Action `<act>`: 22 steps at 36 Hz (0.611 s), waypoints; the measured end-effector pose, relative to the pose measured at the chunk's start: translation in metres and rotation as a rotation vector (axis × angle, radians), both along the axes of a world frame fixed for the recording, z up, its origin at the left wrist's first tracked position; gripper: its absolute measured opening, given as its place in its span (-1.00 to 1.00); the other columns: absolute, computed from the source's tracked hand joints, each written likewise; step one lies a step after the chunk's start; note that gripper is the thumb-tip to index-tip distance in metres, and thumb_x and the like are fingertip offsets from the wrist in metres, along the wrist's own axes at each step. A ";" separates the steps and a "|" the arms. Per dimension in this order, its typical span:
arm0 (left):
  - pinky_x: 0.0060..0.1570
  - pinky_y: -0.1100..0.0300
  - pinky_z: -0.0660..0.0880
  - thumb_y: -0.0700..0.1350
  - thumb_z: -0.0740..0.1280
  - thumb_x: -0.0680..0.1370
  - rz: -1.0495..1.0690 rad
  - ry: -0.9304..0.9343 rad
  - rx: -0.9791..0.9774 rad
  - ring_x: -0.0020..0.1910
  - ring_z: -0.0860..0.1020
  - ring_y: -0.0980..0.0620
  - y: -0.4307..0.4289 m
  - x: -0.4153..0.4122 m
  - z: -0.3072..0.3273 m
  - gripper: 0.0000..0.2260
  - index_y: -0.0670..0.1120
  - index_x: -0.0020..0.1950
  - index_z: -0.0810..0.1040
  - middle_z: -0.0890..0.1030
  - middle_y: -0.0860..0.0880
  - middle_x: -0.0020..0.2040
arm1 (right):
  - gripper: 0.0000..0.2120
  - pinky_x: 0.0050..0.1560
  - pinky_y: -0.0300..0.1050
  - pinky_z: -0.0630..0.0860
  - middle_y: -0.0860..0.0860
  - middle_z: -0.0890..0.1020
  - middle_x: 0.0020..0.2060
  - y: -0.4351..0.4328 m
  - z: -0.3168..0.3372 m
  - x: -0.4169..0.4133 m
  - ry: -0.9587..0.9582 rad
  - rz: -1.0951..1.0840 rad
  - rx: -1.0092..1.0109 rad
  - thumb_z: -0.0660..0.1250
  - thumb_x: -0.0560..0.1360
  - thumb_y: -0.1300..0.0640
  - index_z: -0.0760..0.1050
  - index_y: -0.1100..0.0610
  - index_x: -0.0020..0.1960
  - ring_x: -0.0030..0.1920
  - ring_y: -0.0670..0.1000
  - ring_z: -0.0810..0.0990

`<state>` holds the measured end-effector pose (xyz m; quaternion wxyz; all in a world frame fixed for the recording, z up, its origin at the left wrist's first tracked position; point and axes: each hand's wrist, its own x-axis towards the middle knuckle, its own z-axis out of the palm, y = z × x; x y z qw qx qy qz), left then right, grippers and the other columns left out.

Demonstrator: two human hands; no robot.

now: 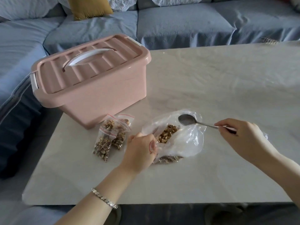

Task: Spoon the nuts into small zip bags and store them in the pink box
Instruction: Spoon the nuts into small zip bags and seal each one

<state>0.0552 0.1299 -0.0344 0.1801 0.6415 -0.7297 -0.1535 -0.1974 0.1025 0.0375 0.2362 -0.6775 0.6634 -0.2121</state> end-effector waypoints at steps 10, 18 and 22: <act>-0.23 0.12 0.40 -0.07 0.37 0.34 0.172 0.186 -0.187 -0.36 0.43 0.04 0.017 0.012 -0.006 -0.67 0.09 -0.41 0.19 0.44 0.02 -0.50 | -0.70 -0.29 -0.27 0.47 -0.26 0.61 -0.32 0.026 0.012 -0.004 0.061 0.202 0.017 0.34 0.42 0.20 0.51 -0.23 -0.27 -0.39 -0.11 0.55; -0.05 0.21 0.39 -0.11 0.48 0.38 0.341 0.271 -0.012 -0.18 0.43 0.15 0.015 -0.006 -0.011 -0.62 0.01 -0.39 0.27 0.51 0.15 -0.24 | -0.77 -0.43 -0.22 0.42 -0.12 0.63 -0.44 0.027 0.009 -0.004 -0.051 0.086 0.010 0.38 0.41 0.20 0.53 -0.11 -0.30 -0.47 -0.04 0.51; -0.21 0.48 0.35 -0.14 0.46 0.41 0.339 0.349 0.056 -0.05 0.56 0.04 0.012 -0.010 -0.014 -0.85 -0.09 -0.18 0.49 0.54 0.15 0.04 | -0.80 -0.52 -0.34 0.35 -0.21 0.56 -0.52 0.028 0.002 0.011 -0.139 0.083 0.062 0.35 0.45 0.19 0.54 -0.09 -0.25 -0.59 -0.10 0.45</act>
